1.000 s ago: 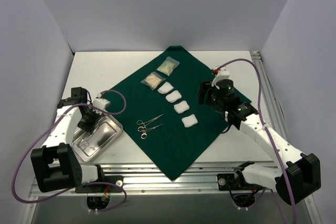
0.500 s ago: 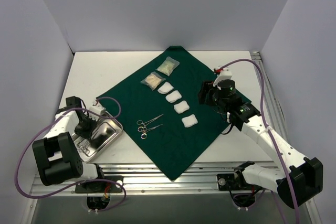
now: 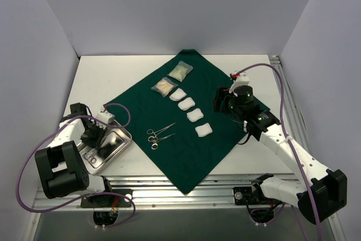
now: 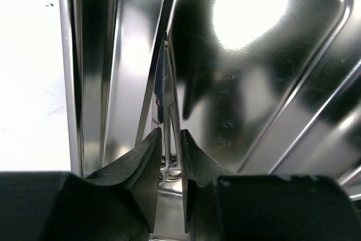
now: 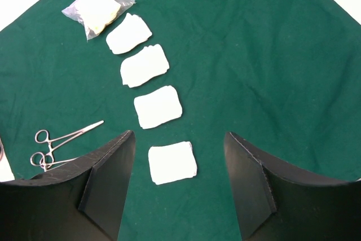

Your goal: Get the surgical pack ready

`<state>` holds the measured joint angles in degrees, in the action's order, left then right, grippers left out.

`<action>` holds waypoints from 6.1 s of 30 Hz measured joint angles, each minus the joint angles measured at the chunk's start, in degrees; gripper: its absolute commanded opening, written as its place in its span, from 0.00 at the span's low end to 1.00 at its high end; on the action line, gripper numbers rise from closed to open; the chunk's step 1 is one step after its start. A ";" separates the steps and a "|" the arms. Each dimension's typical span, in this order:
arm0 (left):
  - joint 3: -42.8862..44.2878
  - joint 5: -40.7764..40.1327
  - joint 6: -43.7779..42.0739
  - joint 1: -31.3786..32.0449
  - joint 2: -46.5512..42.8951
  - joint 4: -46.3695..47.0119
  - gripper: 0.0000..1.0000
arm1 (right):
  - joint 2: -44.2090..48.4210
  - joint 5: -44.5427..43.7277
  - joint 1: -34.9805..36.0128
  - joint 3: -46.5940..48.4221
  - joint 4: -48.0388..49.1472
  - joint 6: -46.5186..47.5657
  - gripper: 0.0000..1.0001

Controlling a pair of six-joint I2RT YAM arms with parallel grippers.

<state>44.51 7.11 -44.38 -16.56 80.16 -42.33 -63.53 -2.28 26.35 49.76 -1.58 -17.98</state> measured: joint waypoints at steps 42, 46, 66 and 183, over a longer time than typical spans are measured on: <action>33.03 -0.07 21.07 51.74 28.50 1.09 0.57 | 4.48 -0.94 0.00 -5.55 0.07 0.44 0.61; 33.24 -0.63 21.29 51.84 29.99 2.14 0.56 | 4.04 -1.01 0.00 -5.55 0.07 0.52 0.62; 33.22 -3.85 21.31 53.81 31.95 2.36 0.37 | 3.96 -2.23 0.00 -5.55 0.02 1.51 0.62; -0.11 -3.39 0.90 3.23 -7.34 -3.23 0.02 | 5.40 -0.20 0.39 -1.31 -2.51 -1.51 0.61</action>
<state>44.40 3.73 -43.48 -13.32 72.82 -45.56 -58.13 -2.48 26.74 48.45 -4.10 -19.49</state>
